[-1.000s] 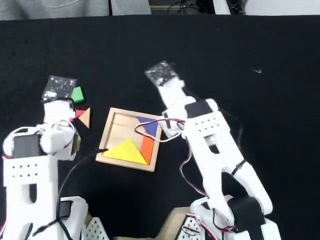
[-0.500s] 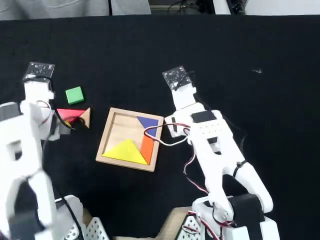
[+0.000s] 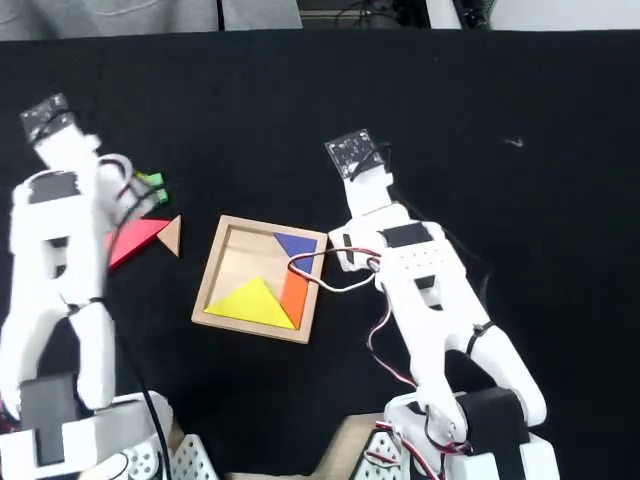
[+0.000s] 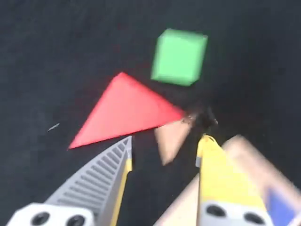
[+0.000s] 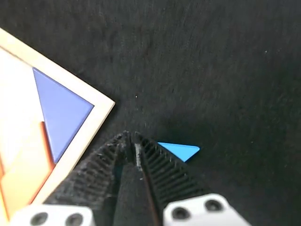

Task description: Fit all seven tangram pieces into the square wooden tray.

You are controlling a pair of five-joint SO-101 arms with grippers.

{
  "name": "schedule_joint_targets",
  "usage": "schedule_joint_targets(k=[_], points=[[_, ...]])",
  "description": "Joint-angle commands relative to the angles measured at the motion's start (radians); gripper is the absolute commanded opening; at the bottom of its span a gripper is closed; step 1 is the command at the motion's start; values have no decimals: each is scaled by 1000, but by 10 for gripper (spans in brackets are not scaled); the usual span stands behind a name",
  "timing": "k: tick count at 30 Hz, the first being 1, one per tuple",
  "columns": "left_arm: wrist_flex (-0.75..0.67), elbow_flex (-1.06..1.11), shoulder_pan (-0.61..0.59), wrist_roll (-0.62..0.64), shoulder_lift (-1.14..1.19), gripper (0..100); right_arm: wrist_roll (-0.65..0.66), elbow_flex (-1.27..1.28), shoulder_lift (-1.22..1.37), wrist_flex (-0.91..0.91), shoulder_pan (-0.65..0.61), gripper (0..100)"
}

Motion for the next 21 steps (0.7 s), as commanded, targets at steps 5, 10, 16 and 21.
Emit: schedule_joint_targets(k=[5,10,16,21], points=[[-341,162,74,138,-3,51,38,5,-1,-14,9,11],[-342,170,73,178,8,38,43,5,-1,-14,9,11],[-322,77,79,184,181,30,44,7,-1,-14,9,11],[-204,-108,102,184,311,30,46,7,-1,-14,9,11]])
